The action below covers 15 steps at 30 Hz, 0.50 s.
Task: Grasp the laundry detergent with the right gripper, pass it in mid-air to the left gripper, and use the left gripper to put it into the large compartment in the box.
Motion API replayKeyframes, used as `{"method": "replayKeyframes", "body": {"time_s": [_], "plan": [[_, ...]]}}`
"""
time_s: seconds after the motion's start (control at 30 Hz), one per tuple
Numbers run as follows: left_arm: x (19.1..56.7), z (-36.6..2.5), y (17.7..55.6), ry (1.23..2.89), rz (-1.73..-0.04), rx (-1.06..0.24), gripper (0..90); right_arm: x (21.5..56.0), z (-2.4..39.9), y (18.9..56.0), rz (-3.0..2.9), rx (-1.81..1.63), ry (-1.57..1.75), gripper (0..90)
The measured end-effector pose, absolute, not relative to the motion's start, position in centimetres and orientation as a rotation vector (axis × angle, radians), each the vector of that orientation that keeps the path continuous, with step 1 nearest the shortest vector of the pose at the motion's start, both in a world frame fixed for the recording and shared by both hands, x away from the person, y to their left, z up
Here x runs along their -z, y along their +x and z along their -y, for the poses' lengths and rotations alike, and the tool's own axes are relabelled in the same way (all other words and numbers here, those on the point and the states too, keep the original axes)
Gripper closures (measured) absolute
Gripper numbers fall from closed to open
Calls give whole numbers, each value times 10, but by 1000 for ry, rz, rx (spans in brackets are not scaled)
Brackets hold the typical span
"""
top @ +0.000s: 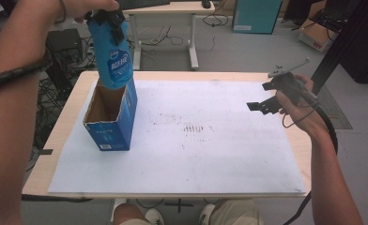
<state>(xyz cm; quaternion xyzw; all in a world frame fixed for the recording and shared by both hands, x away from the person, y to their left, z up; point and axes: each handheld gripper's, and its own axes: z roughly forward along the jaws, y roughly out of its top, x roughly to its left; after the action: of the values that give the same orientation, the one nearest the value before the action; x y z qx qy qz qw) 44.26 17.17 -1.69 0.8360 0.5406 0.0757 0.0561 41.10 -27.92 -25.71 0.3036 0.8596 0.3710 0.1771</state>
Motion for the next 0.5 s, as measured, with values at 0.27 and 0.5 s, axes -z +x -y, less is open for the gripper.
{"method": "replayKeyframes", "body": {"time_s": [0.27,0.5], "plan": [[11,-192,448,2380,-1854,-219,369,259,279,414,-2456,-1004,862,2],[13,-209,455,2252,-2002,-228,369,258,278,416,-2456,-1001,871,2]]}}
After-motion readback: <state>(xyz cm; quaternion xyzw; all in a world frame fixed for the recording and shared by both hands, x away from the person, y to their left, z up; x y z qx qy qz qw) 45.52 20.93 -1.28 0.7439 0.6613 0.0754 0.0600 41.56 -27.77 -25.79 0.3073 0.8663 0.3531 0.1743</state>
